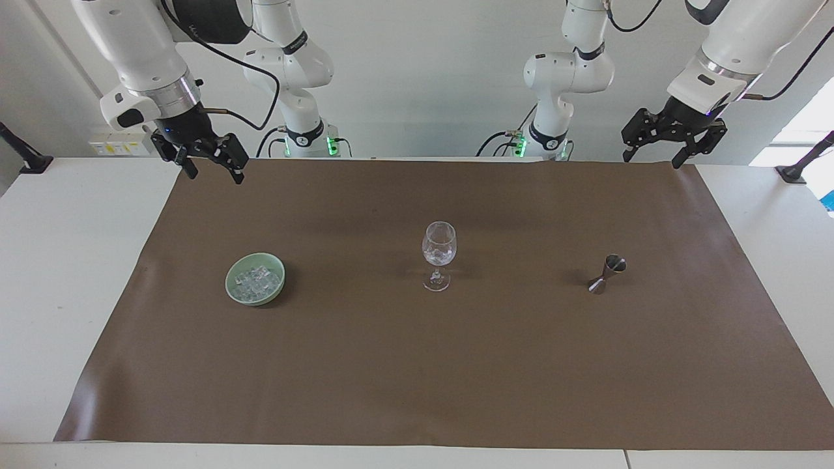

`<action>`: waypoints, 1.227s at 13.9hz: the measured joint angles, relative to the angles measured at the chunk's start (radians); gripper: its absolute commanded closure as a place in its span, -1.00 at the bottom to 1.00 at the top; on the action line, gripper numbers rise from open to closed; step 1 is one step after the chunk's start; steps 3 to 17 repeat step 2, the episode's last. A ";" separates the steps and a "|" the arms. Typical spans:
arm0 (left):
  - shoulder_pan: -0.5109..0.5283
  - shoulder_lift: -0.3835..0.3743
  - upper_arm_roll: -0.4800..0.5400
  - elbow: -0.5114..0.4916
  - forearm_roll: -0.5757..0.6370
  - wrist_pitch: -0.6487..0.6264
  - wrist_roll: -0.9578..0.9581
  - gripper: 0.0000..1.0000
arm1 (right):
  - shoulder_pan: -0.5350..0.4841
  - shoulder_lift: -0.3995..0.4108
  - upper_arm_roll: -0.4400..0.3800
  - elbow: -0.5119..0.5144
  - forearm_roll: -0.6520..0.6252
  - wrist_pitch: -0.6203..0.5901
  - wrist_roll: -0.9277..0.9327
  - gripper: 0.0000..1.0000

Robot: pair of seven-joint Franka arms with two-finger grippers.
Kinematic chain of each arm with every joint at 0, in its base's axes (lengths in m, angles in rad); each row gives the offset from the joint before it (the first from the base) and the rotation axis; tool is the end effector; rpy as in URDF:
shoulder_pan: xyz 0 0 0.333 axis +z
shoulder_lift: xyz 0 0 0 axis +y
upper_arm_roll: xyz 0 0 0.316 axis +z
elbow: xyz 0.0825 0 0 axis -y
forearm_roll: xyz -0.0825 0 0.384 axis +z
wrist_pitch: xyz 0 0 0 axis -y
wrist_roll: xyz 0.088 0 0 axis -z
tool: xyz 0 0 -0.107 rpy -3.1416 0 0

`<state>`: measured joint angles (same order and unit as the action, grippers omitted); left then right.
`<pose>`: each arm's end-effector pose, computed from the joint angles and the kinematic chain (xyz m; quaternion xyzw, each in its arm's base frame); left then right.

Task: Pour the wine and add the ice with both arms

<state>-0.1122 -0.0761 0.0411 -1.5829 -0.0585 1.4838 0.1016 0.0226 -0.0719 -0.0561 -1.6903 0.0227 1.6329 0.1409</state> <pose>0.5200 -0.0428 0.6524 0.9955 -0.0885 -0.0111 0.0309 0.5364 -0.0167 0.6125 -0.9960 0.0876 -0.0065 0.0137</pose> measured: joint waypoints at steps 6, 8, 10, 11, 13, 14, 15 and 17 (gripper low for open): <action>0.000 0.000 0.000 0.000 0.000 0.000 0.000 -1.00 | 0.000 0.000 0.000 0.000 0.000 0.000 0.000 -1.00; 0.000 0.000 0.000 0.000 0.000 0.000 0.000 -1.00 | 0.000 0.000 0.000 0.000 0.000 0.000 0.000 -1.00; 0.000 0.000 0.000 0.000 0.000 0.000 0.000 -1.00 | 0.000 0.000 0.000 0.000 0.000 0.000 0.000 -1.00; 0.000 0.000 0.000 0.000 0.000 0.000 0.000 -1.00 | 0.000 0.000 0.000 0.000 0.000 0.000 0.000 -1.00; 0.000 0.000 0.000 0.000 0.000 0.000 0.000 -1.00 | 0.000 0.000 0.000 0.000 0.000 0.000 0.000 -1.00; 0.000 0.000 0.000 0.000 0.000 0.000 0.000 -1.00 | 0.000 0.000 0.000 0.000 0.000 0.000 0.000 -1.00; 0.000 0.000 0.000 0.000 0.000 0.000 0.000 -1.00 | 0.000 0.000 0.000 0.000 0.000 0.000 0.000 -1.00; 0.000 0.000 0.000 0.000 0.000 0.000 0.000 -1.00 | 0.000 0.000 0.000 0.000 0.000 0.000 0.000 -1.00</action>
